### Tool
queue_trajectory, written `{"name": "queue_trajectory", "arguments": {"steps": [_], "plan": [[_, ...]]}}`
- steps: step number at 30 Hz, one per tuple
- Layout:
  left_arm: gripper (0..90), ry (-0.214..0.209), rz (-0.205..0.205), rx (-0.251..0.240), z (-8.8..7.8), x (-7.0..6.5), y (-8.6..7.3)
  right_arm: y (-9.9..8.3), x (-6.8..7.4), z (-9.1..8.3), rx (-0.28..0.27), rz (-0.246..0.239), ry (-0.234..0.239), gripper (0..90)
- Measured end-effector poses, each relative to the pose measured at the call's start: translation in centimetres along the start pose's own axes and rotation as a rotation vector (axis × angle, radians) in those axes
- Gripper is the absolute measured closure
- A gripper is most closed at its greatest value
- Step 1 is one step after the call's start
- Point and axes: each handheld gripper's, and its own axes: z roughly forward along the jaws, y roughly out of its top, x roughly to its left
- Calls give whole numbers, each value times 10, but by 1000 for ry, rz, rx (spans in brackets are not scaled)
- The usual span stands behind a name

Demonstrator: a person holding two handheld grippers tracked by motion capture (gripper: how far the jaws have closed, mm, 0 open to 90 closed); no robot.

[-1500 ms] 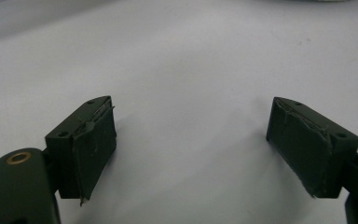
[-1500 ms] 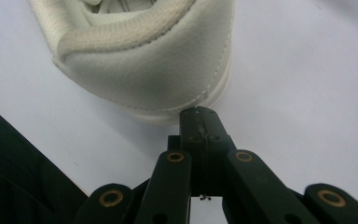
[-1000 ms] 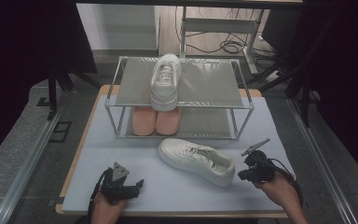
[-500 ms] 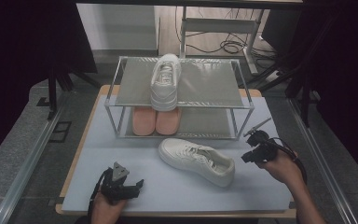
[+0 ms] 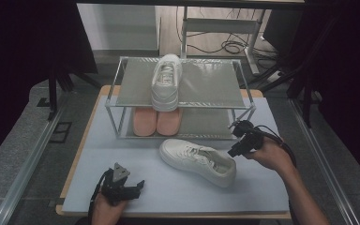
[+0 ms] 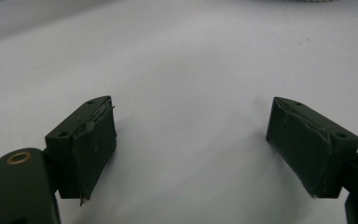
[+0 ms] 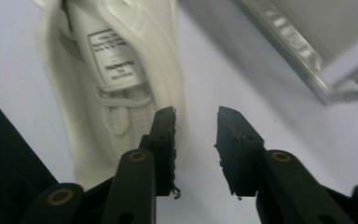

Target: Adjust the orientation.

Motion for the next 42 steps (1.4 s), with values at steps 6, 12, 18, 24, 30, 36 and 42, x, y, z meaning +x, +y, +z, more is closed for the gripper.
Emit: {"name": "queue_trajectory", "arguments": {"steps": [6,12,18,24,30,36,42], "plan": [[157,0,0,0,0,0,0,17,12,16,60,-87,-1,626],[157,-1,-1,0,0,0,0,30,16,37,130,-160,13,628],[157,-1,-1,0,0,0,0,38,17,56,210,-210,0,651],[157,-2,-3,0,0,0,0,42,17,68,269,-235,-3,668],[157,0,1,1,0,0,0,44,16,76,303,-239,5,690],[157,-1,0,1,0,0,0,46,16,77,320,-256,-9,729],[156,-1,-3,1,0,0,0,47,16,76,321,-217,-26,782]]}}
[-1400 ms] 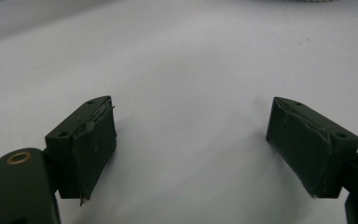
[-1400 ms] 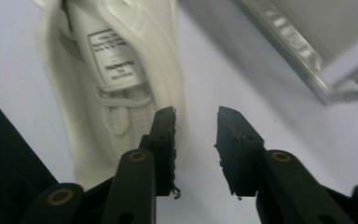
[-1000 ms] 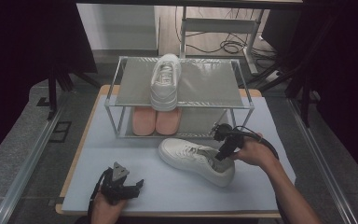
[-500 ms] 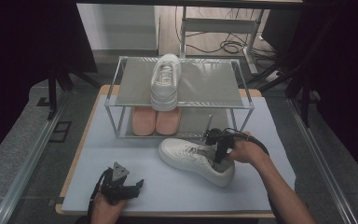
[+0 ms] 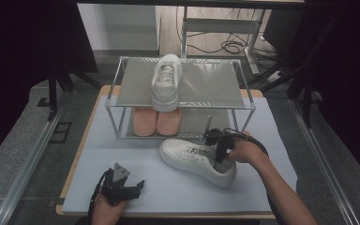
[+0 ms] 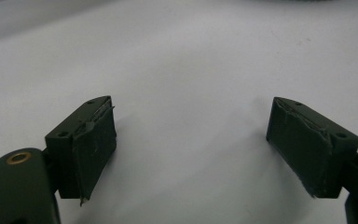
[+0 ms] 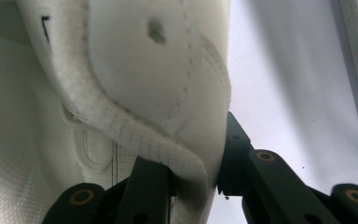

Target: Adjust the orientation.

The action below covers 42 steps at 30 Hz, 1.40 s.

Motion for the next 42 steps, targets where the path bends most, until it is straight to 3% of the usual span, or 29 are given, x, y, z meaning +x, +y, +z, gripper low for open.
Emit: {"name": "queue_trajectory", "arguments": {"steps": [12,24,42], "plan": [[157,0,0,0,0,0,0,-7,6,-5,2,79,18,820],[156,0,-1,0,0,0,0,-25,5,-19,12,148,66,835],[156,1,0,-2,0,0,0,-51,7,-67,-56,223,67,838]]}}
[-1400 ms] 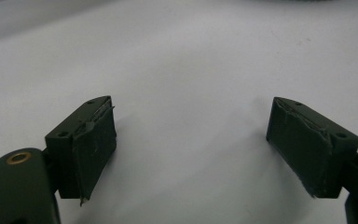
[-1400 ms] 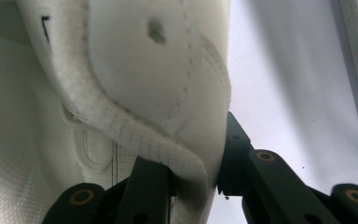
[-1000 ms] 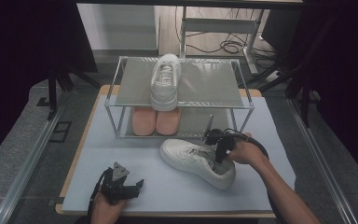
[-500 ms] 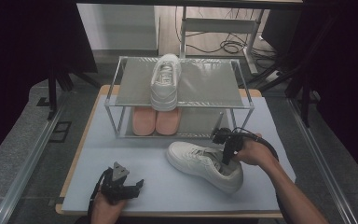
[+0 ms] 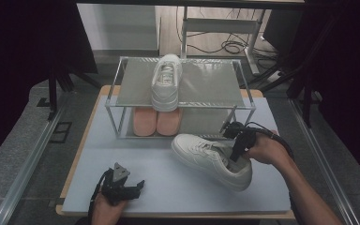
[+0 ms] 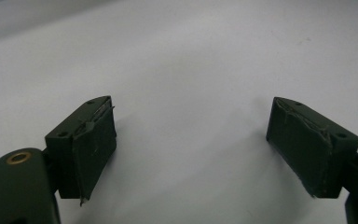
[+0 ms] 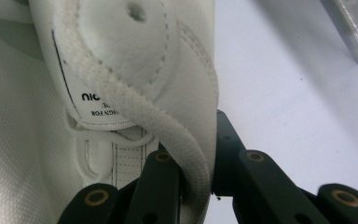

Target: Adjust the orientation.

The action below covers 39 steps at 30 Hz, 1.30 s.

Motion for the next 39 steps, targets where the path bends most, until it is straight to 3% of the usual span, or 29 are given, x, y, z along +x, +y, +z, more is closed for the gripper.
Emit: {"name": "queue_trajectory", "arguments": {"steps": [14,25,39], "plan": [[156,-1,1,2,0,0,0,-19,5,-48,-65,30,-9,838],[156,0,4,5,0,0,0,-18,9,-93,-117,59,-27,838],[156,-1,3,2,0,0,0,-14,-5,-123,-172,129,-33,838]]}}
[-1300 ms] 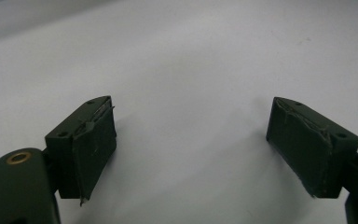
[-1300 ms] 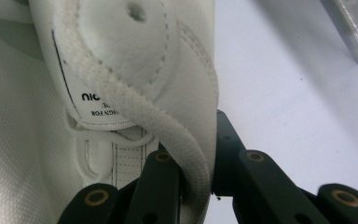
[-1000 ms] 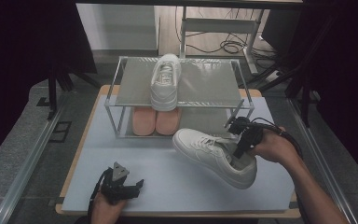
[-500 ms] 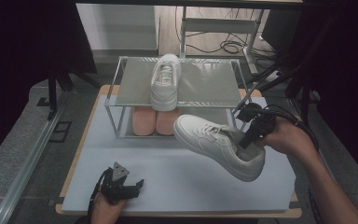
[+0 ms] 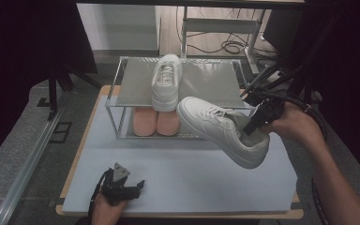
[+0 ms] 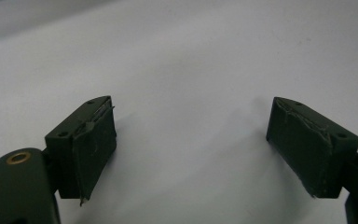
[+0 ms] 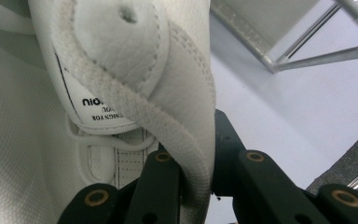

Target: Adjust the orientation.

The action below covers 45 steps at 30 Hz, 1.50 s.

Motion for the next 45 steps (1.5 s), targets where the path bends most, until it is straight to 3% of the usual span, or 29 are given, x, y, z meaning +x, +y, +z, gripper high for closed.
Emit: {"name": "queue_trajectory", "arguments": {"steps": [10,19,31,39,45], "plan": [[156,0,0,0,0,0,0,9,-11,-7,-5,85,-25,838],[156,-1,2,2,0,0,0,33,-16,-10,0,171,-42,838],[156,-2,-2,1,0,0,0,70,-25,9,3,346,-27,837],[156,-2,-2,2,0,0,0,89,-28,14,-3,394,-31,835],[156,-2,-3,2,0,0,0,93,-41,7,-12,432,-50,834]]}}
